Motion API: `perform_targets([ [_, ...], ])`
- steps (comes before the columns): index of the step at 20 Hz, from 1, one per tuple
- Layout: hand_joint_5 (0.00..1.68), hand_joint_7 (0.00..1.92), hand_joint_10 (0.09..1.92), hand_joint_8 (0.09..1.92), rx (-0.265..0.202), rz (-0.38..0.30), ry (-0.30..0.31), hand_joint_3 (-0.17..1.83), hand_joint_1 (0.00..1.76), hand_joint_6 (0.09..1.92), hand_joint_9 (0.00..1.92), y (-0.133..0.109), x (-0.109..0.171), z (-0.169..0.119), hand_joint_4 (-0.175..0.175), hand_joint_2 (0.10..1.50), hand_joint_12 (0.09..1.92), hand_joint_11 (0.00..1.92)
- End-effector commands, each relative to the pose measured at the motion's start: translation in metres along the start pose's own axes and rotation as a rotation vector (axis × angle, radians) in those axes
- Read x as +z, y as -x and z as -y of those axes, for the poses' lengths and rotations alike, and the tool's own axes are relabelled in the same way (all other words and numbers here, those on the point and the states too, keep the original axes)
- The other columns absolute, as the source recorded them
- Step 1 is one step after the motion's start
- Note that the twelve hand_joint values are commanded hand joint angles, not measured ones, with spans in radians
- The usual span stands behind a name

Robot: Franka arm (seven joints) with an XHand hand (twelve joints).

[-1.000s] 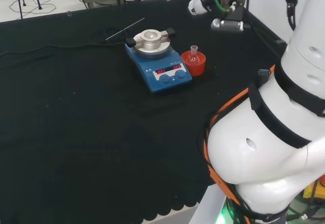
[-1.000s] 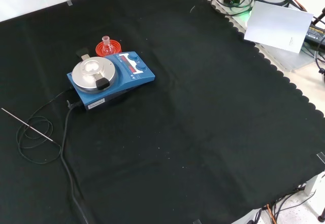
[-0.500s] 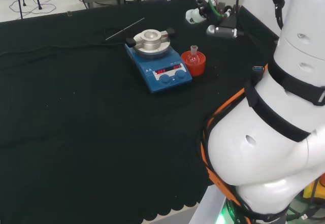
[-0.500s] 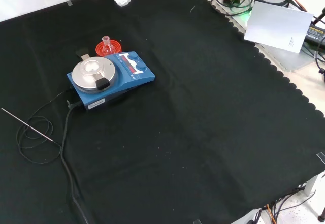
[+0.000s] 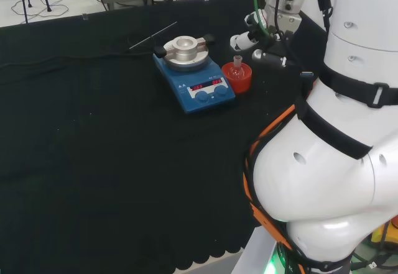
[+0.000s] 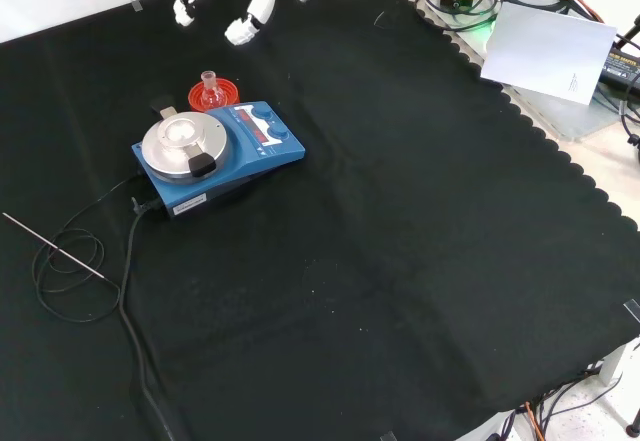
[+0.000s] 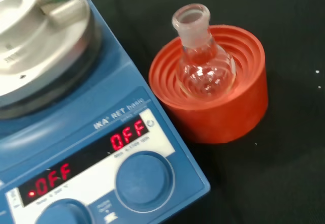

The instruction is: Pick up the round-bottom flask.

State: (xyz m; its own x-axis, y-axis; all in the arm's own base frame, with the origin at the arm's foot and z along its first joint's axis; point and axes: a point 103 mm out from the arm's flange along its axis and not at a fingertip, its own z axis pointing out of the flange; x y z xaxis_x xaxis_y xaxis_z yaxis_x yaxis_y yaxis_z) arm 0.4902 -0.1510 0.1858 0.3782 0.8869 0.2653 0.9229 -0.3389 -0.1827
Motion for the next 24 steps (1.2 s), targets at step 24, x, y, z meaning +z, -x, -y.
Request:
perform_targets([
  [24,0.53,0.12,0.76,0.64,-0.034,-0.113,-0.044,0.59,0.81,0.09,0.27,0.032,0.065,-0.034,-0.043,0.69,1.23,0.0],
])
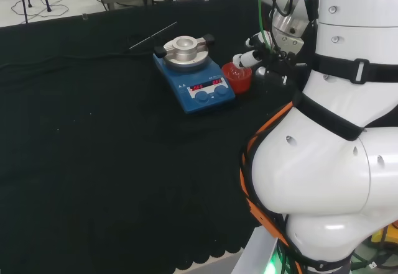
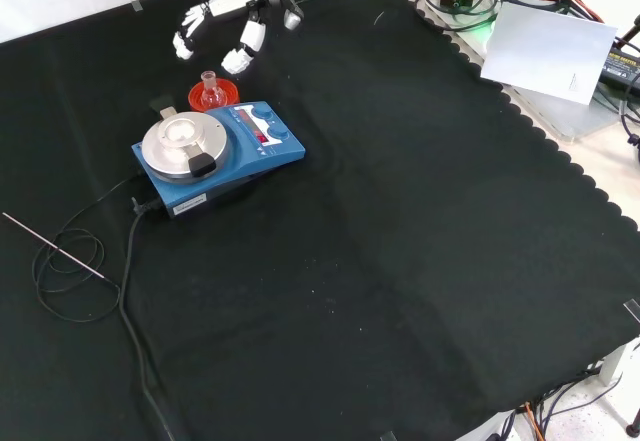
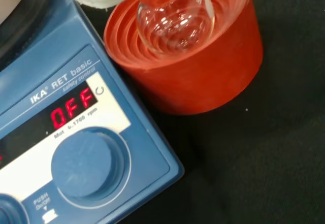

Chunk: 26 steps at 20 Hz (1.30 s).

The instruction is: Pick up the round-bottom flask.

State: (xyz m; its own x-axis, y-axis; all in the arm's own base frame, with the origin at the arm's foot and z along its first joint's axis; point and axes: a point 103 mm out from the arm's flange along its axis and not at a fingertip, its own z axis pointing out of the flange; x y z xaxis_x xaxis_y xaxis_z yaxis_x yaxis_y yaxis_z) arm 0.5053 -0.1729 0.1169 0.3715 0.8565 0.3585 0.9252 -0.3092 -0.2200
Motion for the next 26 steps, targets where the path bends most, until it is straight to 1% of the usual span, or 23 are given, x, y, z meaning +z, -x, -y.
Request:
perform_targets([
  [1,0.53,0.12,0.76,0.64,-0.023,-0.02,0.005,0.59,0.81,0.09,0.27,0.0,0.008,0.0,-0.043,0.69,1.23,0.0],
  [5,0.54,0.13,0.76,0.65,-0.04,-0.028,0.015,0.59,0.81,0.09,0.28,0.0,0.01,0.0,-0.043,0.68,1.25,0.0],
  [9,0.55,0.14,0.75,0.65,-0.049,-0.029,0.042,0.59,0.84,0.09,0.29,0.001,0.014,-0.002,-0.044,0.66,1.26,0.0],
  [11,0.56,0.14,0.75,0.64,-0.044,-0.032,0.053,0.6,0.87,0.09,0.29,0.001,0.016,-0.003,-0.045,0.64,1.27,0.0],
  [14,0.58,0.14,0.74,0.64,-0.03,-0.031,0.086,0.62,0.9,0.09,0.3,0.001,0.021,-0.004,-0.046,0.61,1.3,0.0],
  [16,0.59,0.14,0.74,0.64,-0.032,-0.024,0.094,0.64,0.92,0.09,0.32,-0.001,0.023,-0.005,-0.048,0.6,1.34,0.0],
  [23,0.64,0.16,0.74,0.65,-0.031,-0.037,0.106,0.67,0.97,0.1,0.35,-0.005,0.032,-0.011,-0.053,0.59,1.4,0.0],
  [26,0.67,0.16,0.74,0.65,-0.029,-0.04,0.128,0.68,0.99,0.12,0.36,-0.004,0.033,-0.013,-0.053,0.59,1.41,0.01],
])
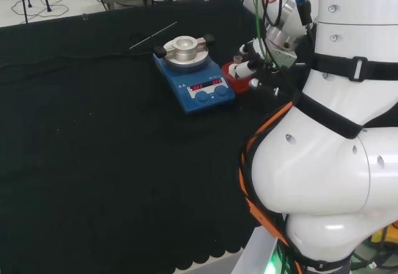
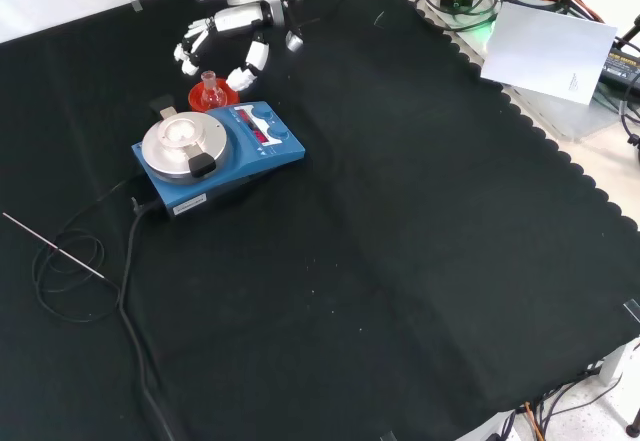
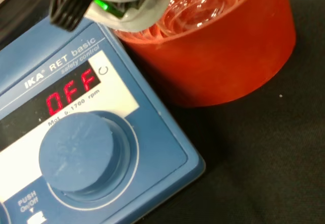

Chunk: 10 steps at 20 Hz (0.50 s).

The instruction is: Pick up the round-bottom flask.

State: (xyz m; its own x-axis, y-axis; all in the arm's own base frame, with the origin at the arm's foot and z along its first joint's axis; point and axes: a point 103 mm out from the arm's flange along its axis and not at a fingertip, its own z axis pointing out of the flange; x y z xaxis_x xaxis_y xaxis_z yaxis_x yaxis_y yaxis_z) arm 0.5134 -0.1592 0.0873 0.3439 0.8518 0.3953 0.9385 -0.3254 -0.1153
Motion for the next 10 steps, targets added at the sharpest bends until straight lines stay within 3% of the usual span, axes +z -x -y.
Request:
perform_targets([
  [1,0.67,0.16,0.74,0.65,0.004,-0.007,0.029,0.68,0.99,0.13,0.37,0.0006,0.0016,-0.0034,-0.054,0.59,1.41,0.01],
  [4,0.68,0.16,0.74,0.66,0.009,-0.007,0.045,0.7,1.0,0.17,0.38,0.0025,0.0004,-0.0056,-0.055,0.59,1.41,0.02],
  [10,0.54,0.16,0.74,0.66,-0.004,-0.03,0.053,0.75,1.0,0.53,0.39,0.0061,-0.0058,-0.012,-0.056,0.57,1.4,0.04],
])
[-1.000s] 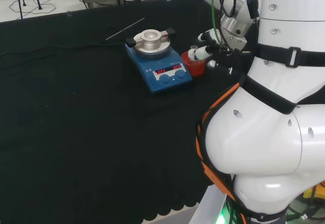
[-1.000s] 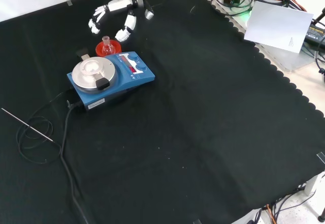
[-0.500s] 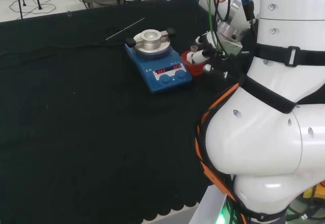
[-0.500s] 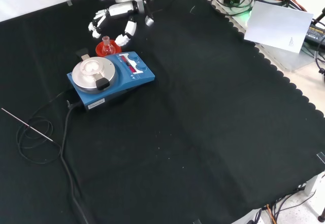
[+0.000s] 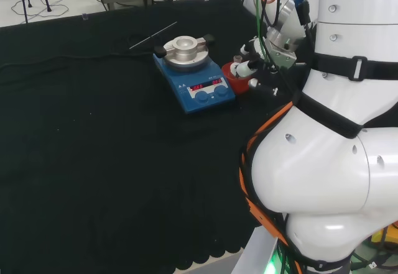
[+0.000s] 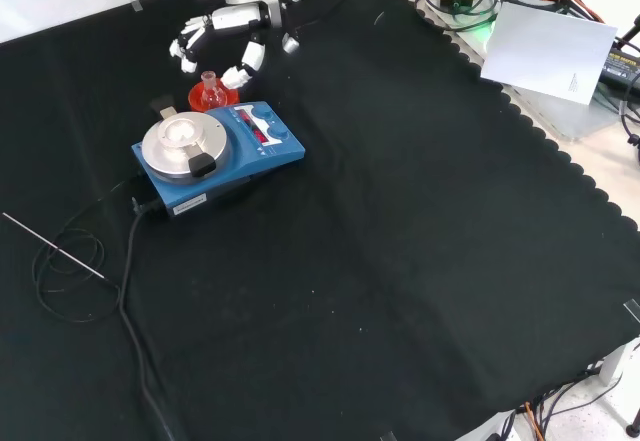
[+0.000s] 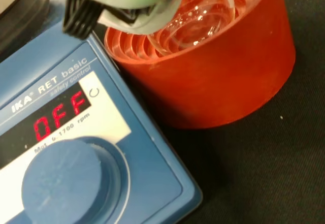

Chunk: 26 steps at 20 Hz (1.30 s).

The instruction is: Pick up the round-bottom flask.

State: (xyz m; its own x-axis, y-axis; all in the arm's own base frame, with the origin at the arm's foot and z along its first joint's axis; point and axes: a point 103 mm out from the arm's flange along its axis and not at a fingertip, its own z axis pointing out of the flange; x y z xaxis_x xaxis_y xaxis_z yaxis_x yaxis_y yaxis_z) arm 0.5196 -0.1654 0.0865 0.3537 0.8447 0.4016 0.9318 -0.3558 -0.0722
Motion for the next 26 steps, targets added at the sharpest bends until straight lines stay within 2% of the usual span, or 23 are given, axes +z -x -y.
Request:
perform_targets([
  [1,0.54,0.16,0.74,0.67,-0.015,-0.02,0.002,0.75,1.0,0.55,0.39,0.003,-0.004,-0.005,-0.056,0.57,1.4,0.04],
  [12,0.61,0.17,0.74,0.67,-0.018,-0.003,0.004,0.77,1.0,0.68,0.4,-0.005,0.005,-0.006,-0.061,0.57,1.4,0.05],
  [15,0.64,0.18,0.74,0.67,0.008,-0.043,0.006,0.78,1.0,0.71,0.4,-0.004,0.006,-0.007,-0.061,0.57,1.4,0.05],
  [17,0.65,0.18,0.74,0.67,0.01,-0.046,0.011,0.78,1.01,0.72,0.41,-0.004,0.006,-0.007,-0.061,0.57,1.41,0.05],
  [26,0.68,0.2,0.74,0.68,-0.006,-0.04,0.027,0.77,1.01,0.76,0.42,-0.008,0.006,-0.007,-0.065,0.59,1.4,0.07],
])
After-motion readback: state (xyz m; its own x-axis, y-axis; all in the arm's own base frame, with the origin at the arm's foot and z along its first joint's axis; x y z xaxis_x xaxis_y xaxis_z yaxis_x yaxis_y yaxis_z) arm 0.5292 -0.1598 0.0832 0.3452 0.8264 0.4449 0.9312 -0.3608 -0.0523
